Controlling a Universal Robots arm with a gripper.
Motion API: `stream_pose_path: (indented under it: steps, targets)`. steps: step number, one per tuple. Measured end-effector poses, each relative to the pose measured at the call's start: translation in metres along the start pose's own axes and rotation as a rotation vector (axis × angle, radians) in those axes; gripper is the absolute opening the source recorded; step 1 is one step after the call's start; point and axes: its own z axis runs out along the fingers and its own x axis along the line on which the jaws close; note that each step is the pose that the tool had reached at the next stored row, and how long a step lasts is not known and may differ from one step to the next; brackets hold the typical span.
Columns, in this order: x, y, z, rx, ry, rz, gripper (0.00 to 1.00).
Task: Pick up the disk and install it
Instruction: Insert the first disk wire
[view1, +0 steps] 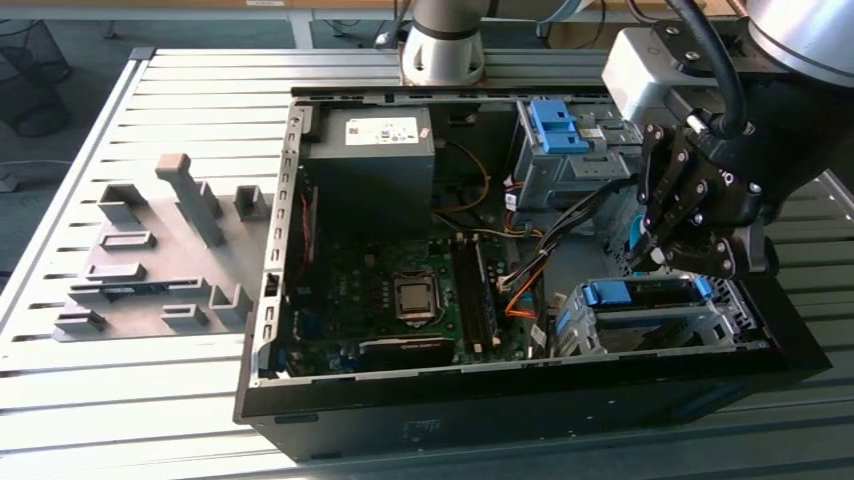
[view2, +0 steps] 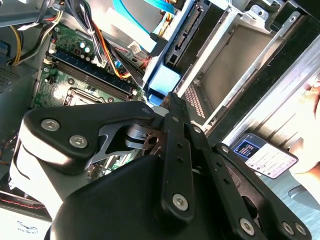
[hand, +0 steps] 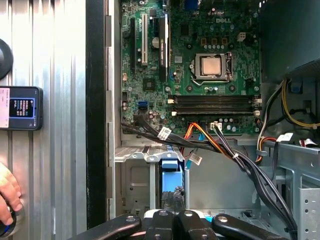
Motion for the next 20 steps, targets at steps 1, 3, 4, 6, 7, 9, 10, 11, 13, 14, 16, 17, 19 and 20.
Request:
stream_pose_path:
  steps: [1,3,4,6,7,9,10,11,13,14,16,17,19,20]
  targets:
    - [0.0,0.0,0.0,0.0,-0.0002,0.0,0.11]
    - [0.0,0.0,0.0,0.0,-0.0002,0.0,0.11]
    - [0.0,0.0,0.0,0.0,-0.0003,0.0,0.11]
    - [0.0,0.0,0.0,0.0,-0.0004,0.0,0.11]
    - [0.0,0.0,0.0,0.0,-0.0003,0.0,0.11]
    - [0.0,0.0,0.0,0.0,-0.0004,0.0,0.11]
    - [0.0,0.0,0.0,-0.0001,-0.0004,0.0,0.11]
    - [0.0,0.0,0.0,0.0,-0.0004,0.0,0.11]
    - [0.0,-0.0012,0.0,-0.0001,-0.0005,0.0,0.11]
    - [0.0,-0.0041,0.0001,-0.0001,-0.0006,0.0,0.11]
    - [-0.0003,-0.0111,0.0,-0.0003,-0.0004,0.0,0.11]
    - [-0.0004,-0.0154,0.0001,-0.0006,-0.0004,0.0,0.11]
    - [-0.0007,-0.0244,0.0003,-0.0016,-0.0003,0.0,0.11]
    - [-0.0008,-0.0293,0.0005,-0.0022,-0.0003,0.0,0.11]
